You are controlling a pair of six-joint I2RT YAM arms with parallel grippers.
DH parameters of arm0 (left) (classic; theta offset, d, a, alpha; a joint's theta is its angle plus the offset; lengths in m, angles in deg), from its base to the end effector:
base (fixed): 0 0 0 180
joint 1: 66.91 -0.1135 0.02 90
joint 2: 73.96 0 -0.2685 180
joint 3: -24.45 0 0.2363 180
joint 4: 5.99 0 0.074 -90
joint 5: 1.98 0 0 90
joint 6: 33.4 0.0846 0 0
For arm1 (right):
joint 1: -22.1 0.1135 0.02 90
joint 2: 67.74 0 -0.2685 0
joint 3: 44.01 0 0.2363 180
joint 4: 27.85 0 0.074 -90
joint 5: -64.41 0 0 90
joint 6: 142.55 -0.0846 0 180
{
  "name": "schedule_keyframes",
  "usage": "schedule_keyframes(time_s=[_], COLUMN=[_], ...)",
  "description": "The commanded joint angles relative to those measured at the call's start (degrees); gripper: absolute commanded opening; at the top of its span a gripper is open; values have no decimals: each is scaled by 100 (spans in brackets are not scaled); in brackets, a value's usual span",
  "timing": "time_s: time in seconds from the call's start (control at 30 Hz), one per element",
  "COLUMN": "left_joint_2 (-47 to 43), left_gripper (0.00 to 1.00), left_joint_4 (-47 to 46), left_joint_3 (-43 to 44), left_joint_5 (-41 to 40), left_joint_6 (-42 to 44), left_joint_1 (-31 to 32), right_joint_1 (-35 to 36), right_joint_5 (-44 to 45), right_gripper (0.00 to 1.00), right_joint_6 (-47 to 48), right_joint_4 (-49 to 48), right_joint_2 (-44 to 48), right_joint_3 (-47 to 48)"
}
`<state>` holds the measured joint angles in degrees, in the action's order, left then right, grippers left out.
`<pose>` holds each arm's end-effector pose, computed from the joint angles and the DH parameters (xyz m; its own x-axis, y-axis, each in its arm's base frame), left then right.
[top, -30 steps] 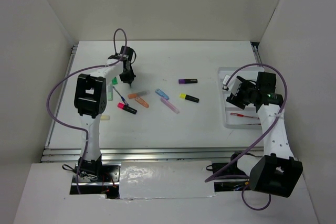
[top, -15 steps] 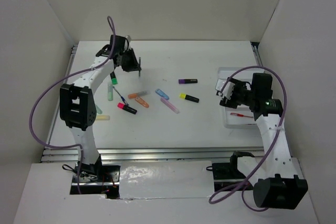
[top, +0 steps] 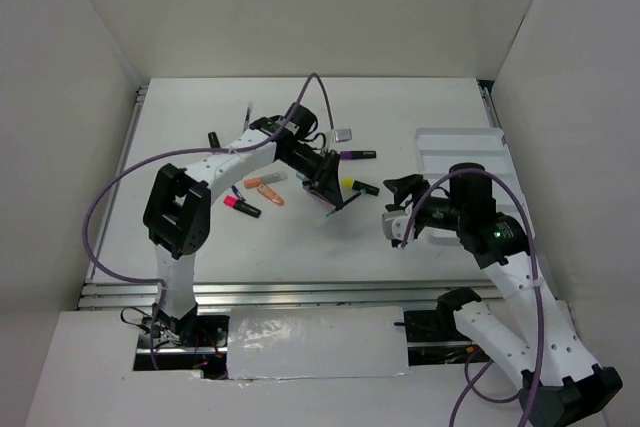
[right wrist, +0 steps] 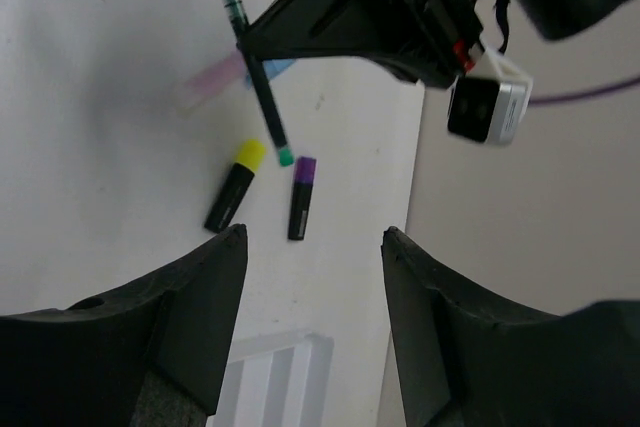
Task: Sort the stationery into containers
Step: Pass the stationery from the left arm to the right
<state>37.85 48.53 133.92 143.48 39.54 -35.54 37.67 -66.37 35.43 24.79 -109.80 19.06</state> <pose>0.3245 -0.2795 0.2510 -0.8829 0.3435 -0.3203 0.4400 0.3666 -0.8198 0.1381 0.0959 0.3057 0.7207 -0.5848 -0.3723 -0.5309 -0.1202 -0.8388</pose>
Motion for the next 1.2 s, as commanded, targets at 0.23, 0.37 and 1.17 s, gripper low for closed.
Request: schedule_keyframes(time_s=[0.23,0.37,1.17], left_joint_2=[306,333,-211], left_gripper=[0,0,71], left_joint_4=[1055,1099,616], left_joint_3=[174,262,17], left_joint_5=[914,940,354], left_joint_6=[818,818,318], left_joint_1=[422,483,590], right_joint_1=[1351,1729,1863], right_joint_5=[482,790,1660], right_gripper=[60,56,0], right_joint_6=[211,184,-309], right_joint_4=[179,592,573], right_joint_2=[-407,-688,-1113], right_joint_3=[-55,33,16])
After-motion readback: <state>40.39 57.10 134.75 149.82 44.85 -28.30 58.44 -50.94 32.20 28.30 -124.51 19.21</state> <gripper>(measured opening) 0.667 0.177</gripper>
